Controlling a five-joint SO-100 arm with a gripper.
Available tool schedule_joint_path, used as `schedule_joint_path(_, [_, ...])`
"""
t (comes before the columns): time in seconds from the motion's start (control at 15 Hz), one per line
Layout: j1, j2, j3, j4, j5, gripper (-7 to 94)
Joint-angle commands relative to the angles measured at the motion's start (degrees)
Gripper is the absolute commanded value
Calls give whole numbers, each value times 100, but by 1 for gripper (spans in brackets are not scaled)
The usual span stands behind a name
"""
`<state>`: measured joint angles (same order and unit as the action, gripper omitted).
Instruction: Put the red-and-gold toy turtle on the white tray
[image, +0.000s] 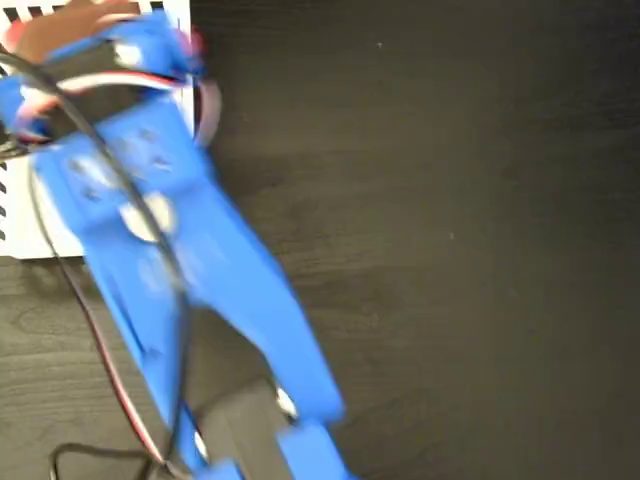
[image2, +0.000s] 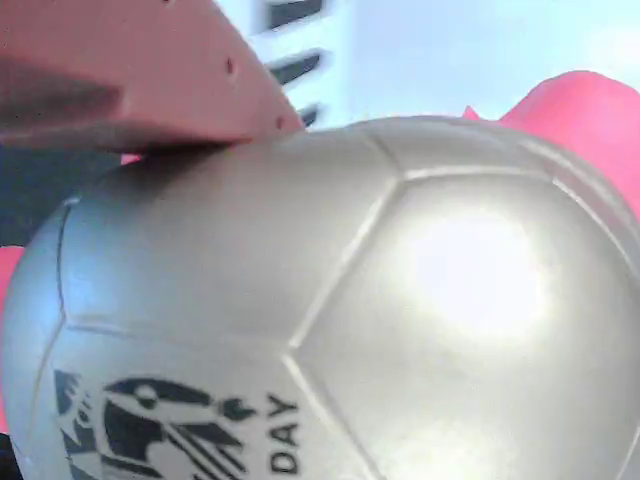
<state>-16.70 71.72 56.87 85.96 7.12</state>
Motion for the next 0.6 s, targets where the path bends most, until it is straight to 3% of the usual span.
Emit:
schedule_joint_path(0.0, [-229, -176, -554, -149, 79, 0])
schedule_joint_path(0.53, [-580, -905, -826, -18, 598, 0])
